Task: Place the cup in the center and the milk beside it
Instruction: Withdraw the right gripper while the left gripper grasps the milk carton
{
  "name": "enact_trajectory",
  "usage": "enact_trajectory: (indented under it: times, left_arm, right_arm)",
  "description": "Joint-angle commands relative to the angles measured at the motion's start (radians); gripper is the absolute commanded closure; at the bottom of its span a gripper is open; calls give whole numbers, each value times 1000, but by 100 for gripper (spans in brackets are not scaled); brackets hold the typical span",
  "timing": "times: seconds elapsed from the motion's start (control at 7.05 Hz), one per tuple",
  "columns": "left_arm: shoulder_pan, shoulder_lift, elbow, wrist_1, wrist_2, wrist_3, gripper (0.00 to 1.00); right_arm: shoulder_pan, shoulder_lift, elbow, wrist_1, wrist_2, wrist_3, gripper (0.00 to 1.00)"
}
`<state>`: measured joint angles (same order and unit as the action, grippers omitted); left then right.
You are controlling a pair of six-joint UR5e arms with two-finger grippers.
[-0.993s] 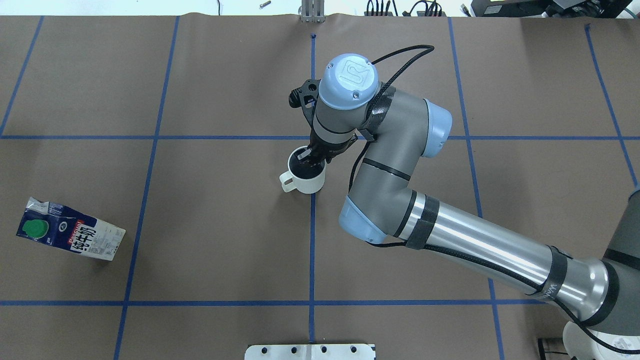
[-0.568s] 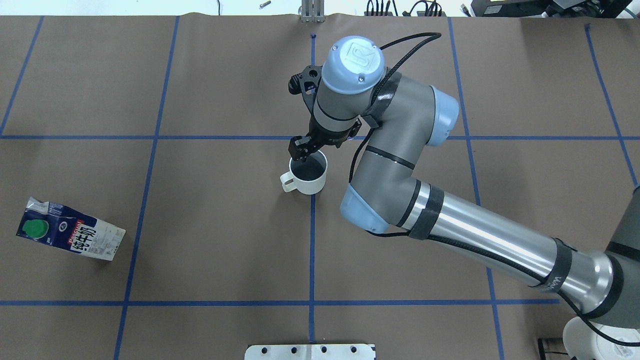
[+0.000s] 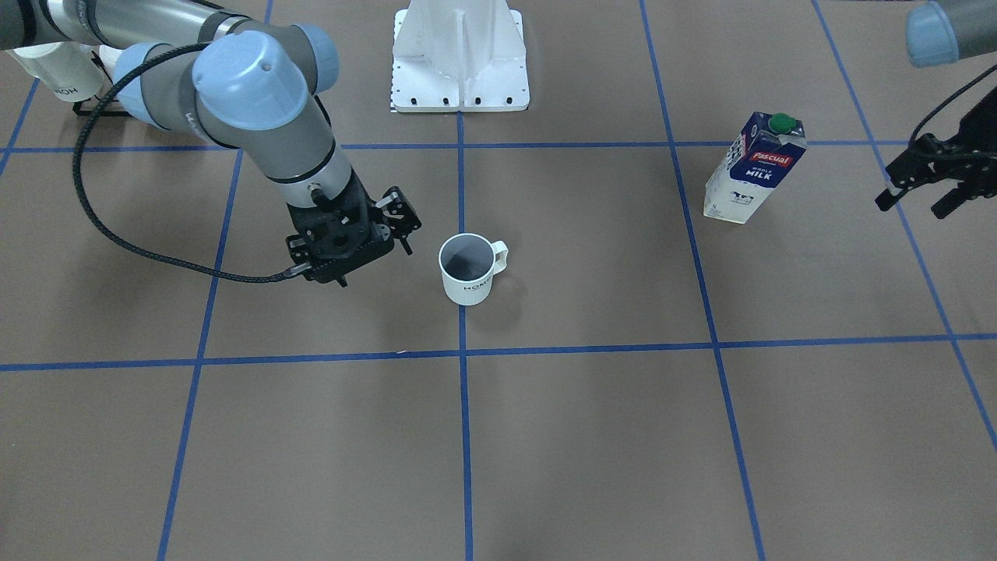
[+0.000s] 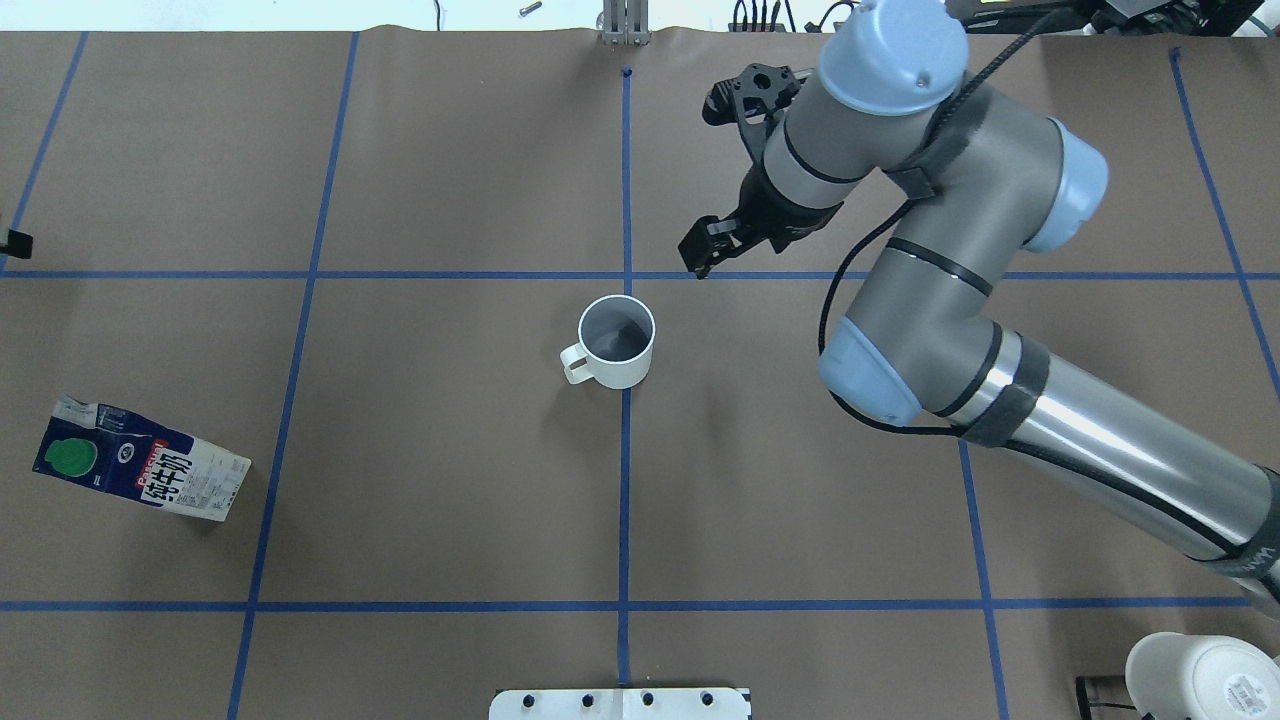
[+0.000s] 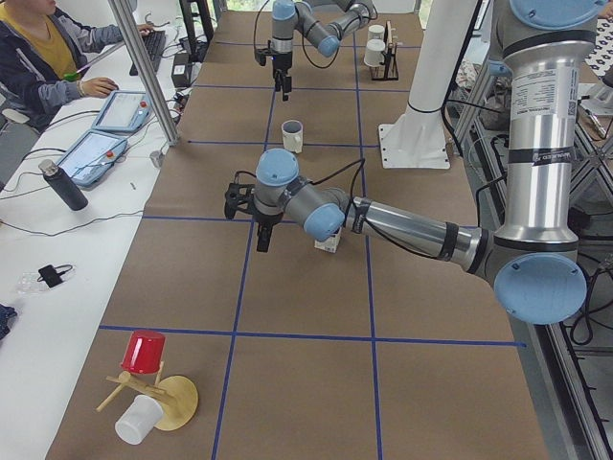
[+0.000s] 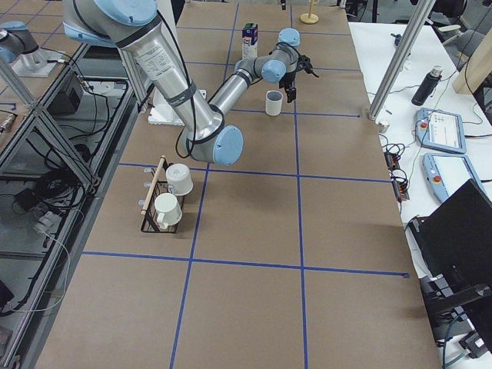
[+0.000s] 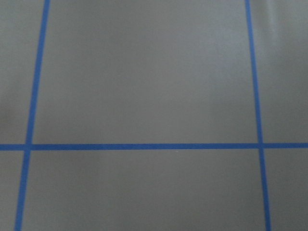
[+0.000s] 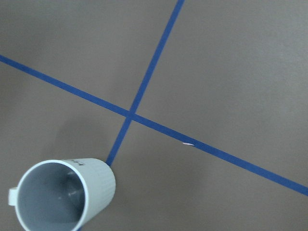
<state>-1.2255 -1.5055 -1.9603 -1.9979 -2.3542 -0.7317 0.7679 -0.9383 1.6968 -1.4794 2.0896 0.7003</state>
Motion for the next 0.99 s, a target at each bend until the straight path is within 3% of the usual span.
enact_trajectory:
  times: [0.0, 0.28, 0.57, 0.85]
  left_arm:
    - [113, 118, -139, 2, 65, -90, 2]
    - [260, 131, -207, 16, 134, -203, 2]
    - [299, 131, -282, 112, 153, -196, 2]
    - [336, 140, -282, 116, 287, -146, 2]
  right_arm:
    - [63, -165, 105, -1, 4, -1, 0]
    - [103, -252, 113, 4, 32, -2, 0]
    - [103, -260, 106, 4, 23, -2, 0]
    - [111, -311, 107, 16, 20, -16, 0]
